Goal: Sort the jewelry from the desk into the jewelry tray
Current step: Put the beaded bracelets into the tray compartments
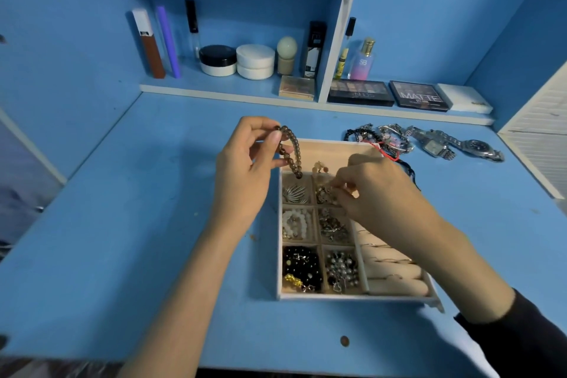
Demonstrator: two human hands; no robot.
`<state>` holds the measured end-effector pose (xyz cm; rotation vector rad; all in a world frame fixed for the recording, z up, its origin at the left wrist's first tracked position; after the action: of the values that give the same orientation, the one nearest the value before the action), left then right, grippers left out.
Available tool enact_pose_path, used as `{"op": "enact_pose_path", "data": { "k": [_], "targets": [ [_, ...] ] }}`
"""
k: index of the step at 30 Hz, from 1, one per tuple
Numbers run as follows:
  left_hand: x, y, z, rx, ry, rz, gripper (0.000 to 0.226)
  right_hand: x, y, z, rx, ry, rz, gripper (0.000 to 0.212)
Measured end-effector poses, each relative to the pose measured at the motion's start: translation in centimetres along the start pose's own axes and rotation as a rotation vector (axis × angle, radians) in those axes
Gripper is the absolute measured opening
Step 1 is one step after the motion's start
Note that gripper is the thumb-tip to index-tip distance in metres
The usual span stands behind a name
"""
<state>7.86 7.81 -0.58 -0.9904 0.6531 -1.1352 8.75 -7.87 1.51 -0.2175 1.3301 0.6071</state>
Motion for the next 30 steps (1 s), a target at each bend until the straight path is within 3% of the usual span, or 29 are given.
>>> {"op": "enact_pose_path", "data": {
  "k": [8, 12, 18, 24, 30],
  "targets": [
    [-0.1, 0.0, 0.0, 0.010, -0.003, 0.023, 0.012, -0.4, -1.2, 1.2, 0.038, 0.035, 0.022, 0.024],
    [0.0, -0.1, 0.0, 0.011, 0.006, 0.018, 0.013, 0.5, -1.3, 2.7, -0.035, 0.040, 0.101, 0.032],
    [-0.2, -0.2, 0.0, 0.009, -0.011, 0.036, 0.012, 0.6, -1.4, 2.0, -0.169, -0.034, 0.185, 0.010],
    [-0.1, -0.2, 0.0, -0.009, -0.004, 0.025, 0.011, 0.5, -2.1, -0.5, -0.265, 0.087, 0.104, 0.037],
    [0.0, -0.2, -0.1, -0.019, -0.001, 0.028, 0.011, 0.0, -1.8, -0.6, -0.346, 0.062, 0.072, 0.026]
  ]
}}
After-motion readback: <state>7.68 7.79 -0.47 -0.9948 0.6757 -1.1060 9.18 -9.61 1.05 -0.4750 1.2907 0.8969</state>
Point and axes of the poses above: each hand's wrist, its own z-axis towards the middle knuckle, its own x-axis out of the palm, y = z × x, the point moved 7 cm from there along z, towards the middle knuckle, and after that the axes turned 4 degrees about x, right-handed, at the moved point
